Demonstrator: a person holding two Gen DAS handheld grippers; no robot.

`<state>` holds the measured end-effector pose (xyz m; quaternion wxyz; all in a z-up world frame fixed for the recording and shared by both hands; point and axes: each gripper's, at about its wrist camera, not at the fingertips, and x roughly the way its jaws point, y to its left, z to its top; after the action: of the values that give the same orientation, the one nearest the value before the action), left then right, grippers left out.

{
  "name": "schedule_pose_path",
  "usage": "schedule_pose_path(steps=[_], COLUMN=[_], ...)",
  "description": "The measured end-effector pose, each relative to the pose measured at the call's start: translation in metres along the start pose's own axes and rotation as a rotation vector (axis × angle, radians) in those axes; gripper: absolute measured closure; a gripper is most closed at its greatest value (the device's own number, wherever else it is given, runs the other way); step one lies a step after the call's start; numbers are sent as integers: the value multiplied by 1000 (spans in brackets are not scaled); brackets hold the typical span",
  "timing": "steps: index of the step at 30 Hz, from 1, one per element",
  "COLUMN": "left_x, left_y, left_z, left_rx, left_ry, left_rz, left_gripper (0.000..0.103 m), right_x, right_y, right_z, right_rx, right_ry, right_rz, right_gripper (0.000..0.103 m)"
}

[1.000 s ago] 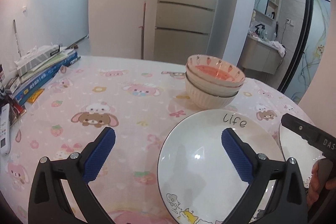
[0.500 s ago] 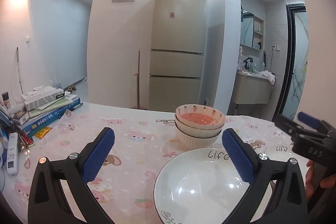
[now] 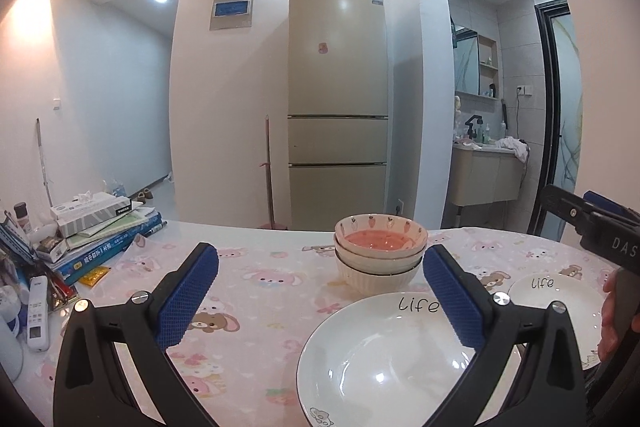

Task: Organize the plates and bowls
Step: 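Raise both grippers and move back over the white plates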

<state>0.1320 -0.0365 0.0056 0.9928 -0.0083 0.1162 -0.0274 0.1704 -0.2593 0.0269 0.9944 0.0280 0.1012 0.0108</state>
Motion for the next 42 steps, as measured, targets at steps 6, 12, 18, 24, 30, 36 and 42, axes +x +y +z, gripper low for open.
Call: schedule_pose_path(steps=[6, 12, 18, 24, 30, 36, 42], left_x=[-10, -33, -54, -63, -45, -22, 6], left_y=[-5, -28, -54, -103, -155, -178, -186], left_z=[4, 22, 39, 50, 52, 45, 26], left_rx=[-11, 4, -19, -23, 32, 28, 22], left_ry=[-7, -15, -72, -131, -85, -52, 54], left_rz=[3, -74, -101, -147, -233, -211, -198], left_gripper=[1, 1, 1, 1, 1, 1, 1], right_x=[-17, -51, -82, -103, -113, -94, -74], right_y=[-3, -37, -70, -88, -105, -130, -162], right_z=[8, 29, 44, 48, 45, 28, 1], right_rx=[-19, 41, 1, -112, -178, -165, -98], right_ry=[-19, -2, -35, -74, -80, -5, 122], right_rz=[-22, -35, 25, -70, -112, -151, -151], right_gripper=[0, 0, 0, 0, 0, 0, 0])
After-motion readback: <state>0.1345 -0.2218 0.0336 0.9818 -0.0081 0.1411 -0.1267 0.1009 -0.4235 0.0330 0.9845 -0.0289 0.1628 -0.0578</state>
